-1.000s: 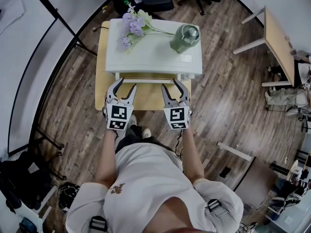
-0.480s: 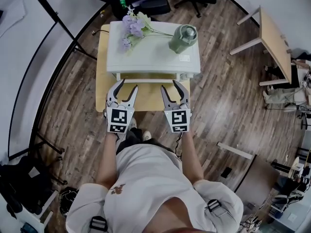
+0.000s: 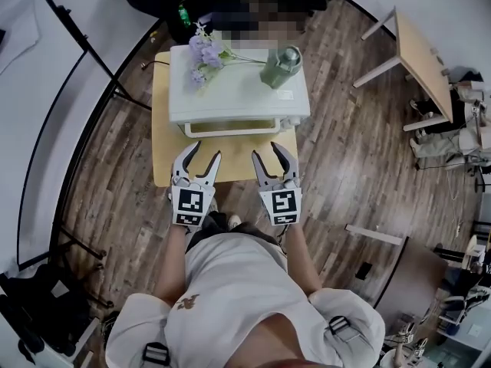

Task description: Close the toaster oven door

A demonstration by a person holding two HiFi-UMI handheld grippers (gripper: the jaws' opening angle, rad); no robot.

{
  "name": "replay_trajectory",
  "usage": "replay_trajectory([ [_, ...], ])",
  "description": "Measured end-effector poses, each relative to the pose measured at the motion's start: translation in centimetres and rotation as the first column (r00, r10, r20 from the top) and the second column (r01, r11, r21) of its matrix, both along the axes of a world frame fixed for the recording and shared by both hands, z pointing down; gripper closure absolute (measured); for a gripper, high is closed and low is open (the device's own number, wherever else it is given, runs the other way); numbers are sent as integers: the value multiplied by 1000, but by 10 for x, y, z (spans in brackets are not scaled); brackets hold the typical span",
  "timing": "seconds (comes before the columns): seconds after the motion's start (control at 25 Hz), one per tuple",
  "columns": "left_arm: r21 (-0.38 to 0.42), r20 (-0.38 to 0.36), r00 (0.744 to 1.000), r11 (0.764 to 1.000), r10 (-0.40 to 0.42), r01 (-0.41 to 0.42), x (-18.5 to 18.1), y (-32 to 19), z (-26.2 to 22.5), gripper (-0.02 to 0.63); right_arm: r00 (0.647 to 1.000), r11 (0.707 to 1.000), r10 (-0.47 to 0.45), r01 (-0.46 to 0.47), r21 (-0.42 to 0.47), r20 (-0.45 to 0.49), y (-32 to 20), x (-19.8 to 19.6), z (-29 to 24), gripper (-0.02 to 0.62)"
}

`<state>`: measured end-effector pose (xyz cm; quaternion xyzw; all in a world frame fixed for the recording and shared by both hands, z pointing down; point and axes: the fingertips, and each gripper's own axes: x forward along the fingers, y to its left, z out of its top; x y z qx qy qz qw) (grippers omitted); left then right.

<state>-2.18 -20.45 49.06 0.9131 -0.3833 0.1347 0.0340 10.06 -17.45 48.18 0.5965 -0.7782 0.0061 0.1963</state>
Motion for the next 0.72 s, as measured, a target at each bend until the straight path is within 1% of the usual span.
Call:
replay_trajectory([
  [0.16,-10,-15,999,999,30,-30,1,10,0,397,1000,1000,15,-15,-10,3,7,-4,1,403],
  [0.36,0,-27,998,998,57,-57,6,14,-6,399,999,999,31,-31,-5,9,9,-5,-2,403],
  [0.52,1,-33,998,999,51,-51,6,13,-11,399,1000,1000,28,-28,4,11,9,-7,-9,403],
  [0.72,14,-33,999,999,42,-41,15,4,-15,400,1000,1000,19,-19,20,12,3,1,-14,403],
])
